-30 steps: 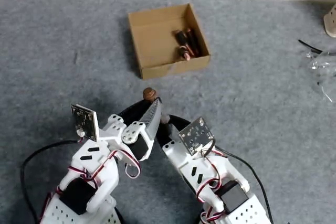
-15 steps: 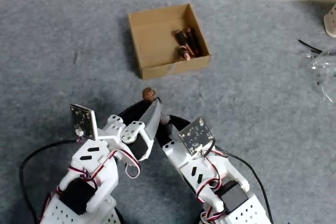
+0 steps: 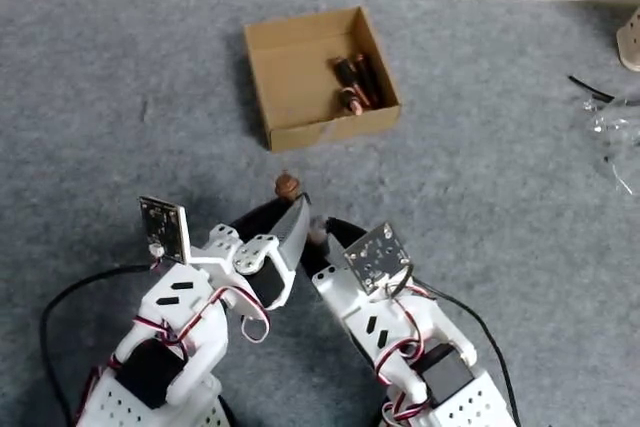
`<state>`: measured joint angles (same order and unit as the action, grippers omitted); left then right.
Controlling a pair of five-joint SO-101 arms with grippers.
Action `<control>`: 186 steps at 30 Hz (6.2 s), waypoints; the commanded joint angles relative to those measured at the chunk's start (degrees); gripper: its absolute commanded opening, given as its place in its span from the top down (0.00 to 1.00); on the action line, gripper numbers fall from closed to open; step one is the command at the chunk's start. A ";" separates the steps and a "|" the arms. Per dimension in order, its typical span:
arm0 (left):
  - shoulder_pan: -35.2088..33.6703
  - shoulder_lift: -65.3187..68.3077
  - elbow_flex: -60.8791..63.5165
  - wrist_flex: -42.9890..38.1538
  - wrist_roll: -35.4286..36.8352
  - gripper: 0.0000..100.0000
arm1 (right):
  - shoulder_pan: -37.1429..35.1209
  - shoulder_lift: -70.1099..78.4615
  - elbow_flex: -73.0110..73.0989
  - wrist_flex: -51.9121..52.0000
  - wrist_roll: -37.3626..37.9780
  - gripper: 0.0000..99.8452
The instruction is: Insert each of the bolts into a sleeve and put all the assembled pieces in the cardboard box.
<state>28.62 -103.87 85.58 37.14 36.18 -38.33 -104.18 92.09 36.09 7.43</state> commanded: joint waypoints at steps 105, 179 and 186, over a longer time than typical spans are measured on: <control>-33.36 -0.04 -3.82 7.47 -19.60 0.94 | 1.71 -0.92 -3.30 -6.73 0.70 1.00; -28.97 0.04 11.56 -12.22 -39.12 0.97 | 26.33 121.45 -104.31 -9.63 3.52 1.00; -28.97 0.04 11.56 -12.22 -39.21 0.97 | 25.98 133.76 -115.03 -9.63 3.60 1.00</control>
<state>-1.10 -103.69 95.96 26.15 -2.68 -12.92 29.10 -15.52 28.53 10.68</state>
